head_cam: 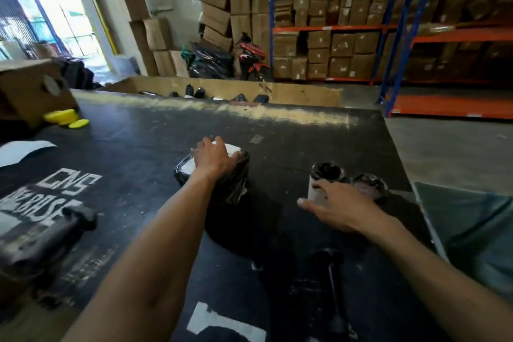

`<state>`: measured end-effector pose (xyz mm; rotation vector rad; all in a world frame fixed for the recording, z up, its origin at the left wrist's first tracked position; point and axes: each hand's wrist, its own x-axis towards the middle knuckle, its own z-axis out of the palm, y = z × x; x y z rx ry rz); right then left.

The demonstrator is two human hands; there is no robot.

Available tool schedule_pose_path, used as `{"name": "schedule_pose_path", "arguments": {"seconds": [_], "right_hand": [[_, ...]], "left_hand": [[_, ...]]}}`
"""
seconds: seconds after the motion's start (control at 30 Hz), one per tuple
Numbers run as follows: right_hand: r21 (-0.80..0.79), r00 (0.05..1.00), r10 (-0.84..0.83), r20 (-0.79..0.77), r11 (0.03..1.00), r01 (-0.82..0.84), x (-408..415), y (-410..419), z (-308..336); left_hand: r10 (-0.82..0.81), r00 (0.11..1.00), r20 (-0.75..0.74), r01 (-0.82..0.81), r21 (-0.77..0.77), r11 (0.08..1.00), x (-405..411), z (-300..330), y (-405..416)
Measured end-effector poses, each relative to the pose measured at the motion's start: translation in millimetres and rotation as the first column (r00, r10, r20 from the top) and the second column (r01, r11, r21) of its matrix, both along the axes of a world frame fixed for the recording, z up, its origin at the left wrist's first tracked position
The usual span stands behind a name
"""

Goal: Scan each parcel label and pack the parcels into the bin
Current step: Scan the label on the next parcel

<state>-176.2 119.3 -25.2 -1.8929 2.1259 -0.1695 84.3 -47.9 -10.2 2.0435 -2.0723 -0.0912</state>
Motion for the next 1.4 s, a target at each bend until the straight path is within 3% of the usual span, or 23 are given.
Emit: {"name": "schedule_pose_path", "arguments": {"seconds": [0.13,0.27,0.47,0.63,0.77,0.87,1.07,1.2,1.4], "right_hand": [[0.249,0.997,-0.04,-0.065,0.967,0.055,22.3,10.8,-31.9],[0.429,0.993,-0.085,-0.078,0.896,0.111,23.1,23.1,-49.7],[0.424,0.935,-0.33,0.131,0.871,0.248,10.5,44.8,-78.0],[0.425,0.703,-0.545,0.457,0.828,0.365,7.6,57.2,-91.8],[0.4,0.615,-0.529,0.584,0.847,0.349,9.5,54.7,-97.3],[0.359,0.467,-0.495,0.732,0.864,0.353,12.2,45.7,-95.5],[0.185,0.322,-0.271,0.907,0.944,0.273,35.2,19.8,-55.4],[0.067,0.249,-0.125,0.96,0.971,0.23,60.4,2.1,-19.0],[-0.075,0.313,-0.021,0.95,0.954,0.29,93.7,-16.0,20.0]], "left_hand": [[0.068,0.997,-0.029,-0.06,0.23,0.971,36.0,-16.6,-8.3],[0.024,1.0,0.003,-0.024,0.258,0.966,46.4,-23.3,-29.4],[-0.057,0.998,-0.03,0.064,0.356,0.932,55.4,-22.5,-57.4],[0.064,0.995,-0.082,-0.029,0.368,0.929,54.1,-15.2,-44.4],[-0.012,0.996,-0.09,0.043,0.354,0.934,60.1,-4.9,-34.8],[-0.012,0.992,-0.125,0.048,0.287,0.957,64.3,-7.8,-22.0],[0.121,0.95,-0.287,-0.096,0.099,0.991,60.7,-23.0,10.4],[0.124,0.908,-0.401,-0.129,0.014,0.992,60.9,-34.9,29.7],[0.108,0.852,-0.512,-0.183,-0.099,0.978,47.3,-49.6,57.8]]}}
